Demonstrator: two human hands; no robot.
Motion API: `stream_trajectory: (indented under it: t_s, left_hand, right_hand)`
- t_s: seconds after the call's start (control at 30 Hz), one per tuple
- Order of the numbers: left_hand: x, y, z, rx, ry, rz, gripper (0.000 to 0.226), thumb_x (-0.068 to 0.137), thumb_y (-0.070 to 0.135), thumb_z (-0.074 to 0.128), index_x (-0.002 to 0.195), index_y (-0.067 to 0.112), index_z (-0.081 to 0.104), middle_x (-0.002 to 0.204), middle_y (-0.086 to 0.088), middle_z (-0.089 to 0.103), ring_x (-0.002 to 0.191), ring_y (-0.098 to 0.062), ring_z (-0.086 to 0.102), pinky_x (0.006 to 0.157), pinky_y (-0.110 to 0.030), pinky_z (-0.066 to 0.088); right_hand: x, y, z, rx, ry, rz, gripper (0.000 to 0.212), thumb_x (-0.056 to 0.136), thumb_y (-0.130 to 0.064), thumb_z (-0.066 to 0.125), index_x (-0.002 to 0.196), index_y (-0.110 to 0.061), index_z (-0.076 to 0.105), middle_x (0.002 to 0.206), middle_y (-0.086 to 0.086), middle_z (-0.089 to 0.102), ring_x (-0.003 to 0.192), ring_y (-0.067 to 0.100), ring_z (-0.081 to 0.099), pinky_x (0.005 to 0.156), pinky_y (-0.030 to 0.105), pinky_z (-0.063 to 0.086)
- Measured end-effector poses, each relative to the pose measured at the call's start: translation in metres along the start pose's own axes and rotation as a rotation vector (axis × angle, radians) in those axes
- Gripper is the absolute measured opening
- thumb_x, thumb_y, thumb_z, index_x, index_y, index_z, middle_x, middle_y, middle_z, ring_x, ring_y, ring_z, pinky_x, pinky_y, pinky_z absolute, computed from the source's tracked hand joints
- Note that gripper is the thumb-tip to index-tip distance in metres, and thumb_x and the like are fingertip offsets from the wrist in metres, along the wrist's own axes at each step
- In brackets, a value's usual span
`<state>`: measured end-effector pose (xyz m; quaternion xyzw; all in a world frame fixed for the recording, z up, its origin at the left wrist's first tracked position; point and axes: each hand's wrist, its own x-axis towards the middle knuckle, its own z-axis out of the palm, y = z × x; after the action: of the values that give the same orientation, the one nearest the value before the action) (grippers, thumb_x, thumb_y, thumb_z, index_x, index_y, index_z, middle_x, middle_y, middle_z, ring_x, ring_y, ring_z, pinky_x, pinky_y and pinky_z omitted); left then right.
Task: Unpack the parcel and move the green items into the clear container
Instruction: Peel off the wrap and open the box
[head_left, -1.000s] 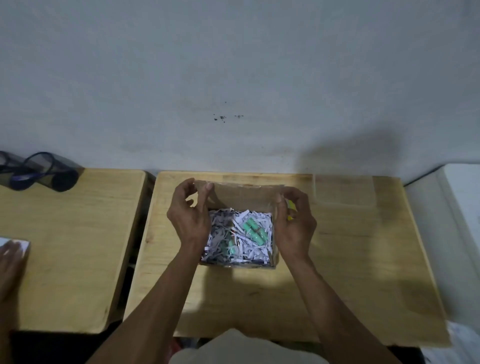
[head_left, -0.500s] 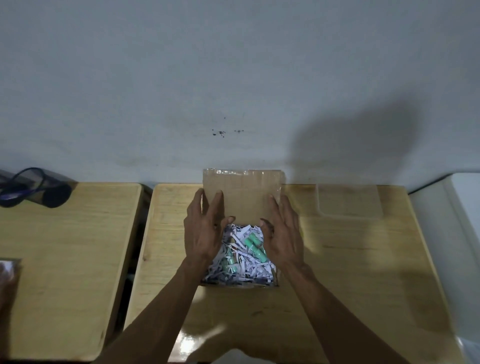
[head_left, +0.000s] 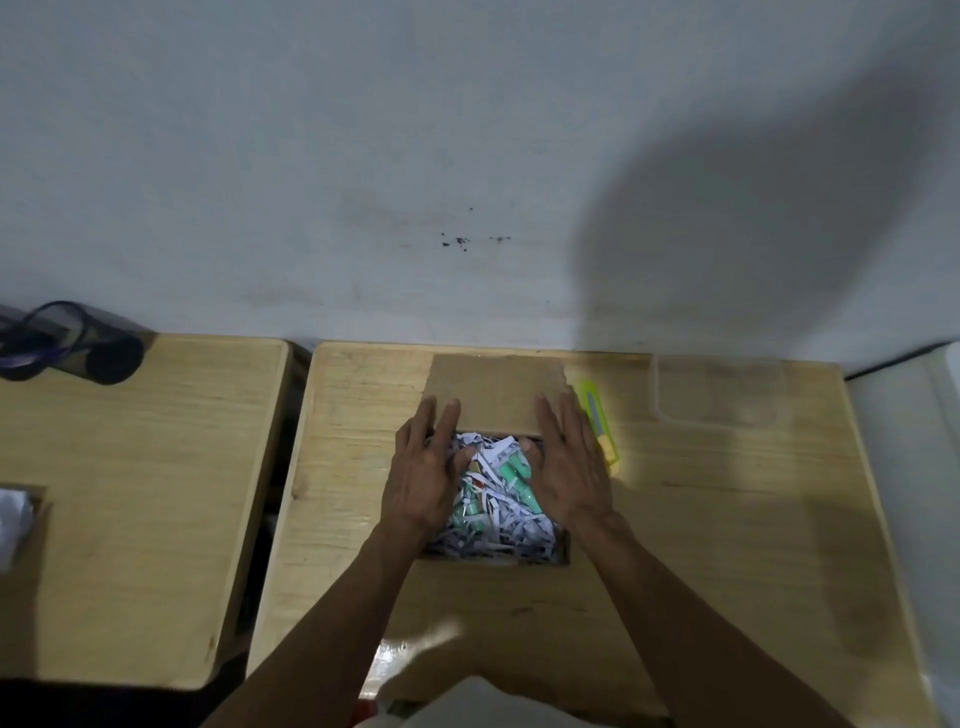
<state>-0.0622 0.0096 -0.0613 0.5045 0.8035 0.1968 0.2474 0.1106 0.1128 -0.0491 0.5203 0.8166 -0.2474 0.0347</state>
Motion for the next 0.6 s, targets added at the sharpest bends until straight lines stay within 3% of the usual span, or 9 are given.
stream_trajectory:
  t_s: [0.13,0.4,0.6]
  left_hand:
    - [-0.005,0.002,0.001,0.008,0.015,0.002,0.066,0.102,0.057,0.022,0.159,0.024,0.029,0.167,-0.013,0.018,0.146,-0.028,0.017,0.115,-0.053,0.035]
    - [-0.003,0.005,-0.006,0.035,0.039,0.017,0.062,0.105,0.047,0.021,0.150,0.010,0.045,0.155,-0.024,0.036,0.138,-0.031,0.023,0.114,-0.056,0.035]
    - [-0.008,0.000,-0.006,0.133,0.072,0.130,0.054,0.109,0.037,0.026,0.153,0.009,0.040,0.157,-0.021,0.039,0.151,-0.032,0.023,0.124,-0.051,0.018]
  right_hand:
    - [-0.001,0.001,0.000,-0.025,-0.014,-0.008,0.060,0.101,-0.048,0.028,0.154,-0.029,0.007,0.164,-0.002,0.001,0.149,0.026,0.005,0.116,0.050,0.023]
    - [0.003,0.007,-0.014,-0.113,-0.130,-0.054,0.059,0.101,-0.045,0.029,0.154,-0.027,0.007,0.163,-0.001,0.001,0.149,0.026,0.000,0.113,0.054,0.026]
    - [-0.015,0.003,-0.013,-0.015,0.014,-0.104,0.054,0.101,-0.040,0.027,0.152,-0.022,0.023,0.162,0.004,0.012,0.149,0.028,0.006,0.115,0.050,0.027]
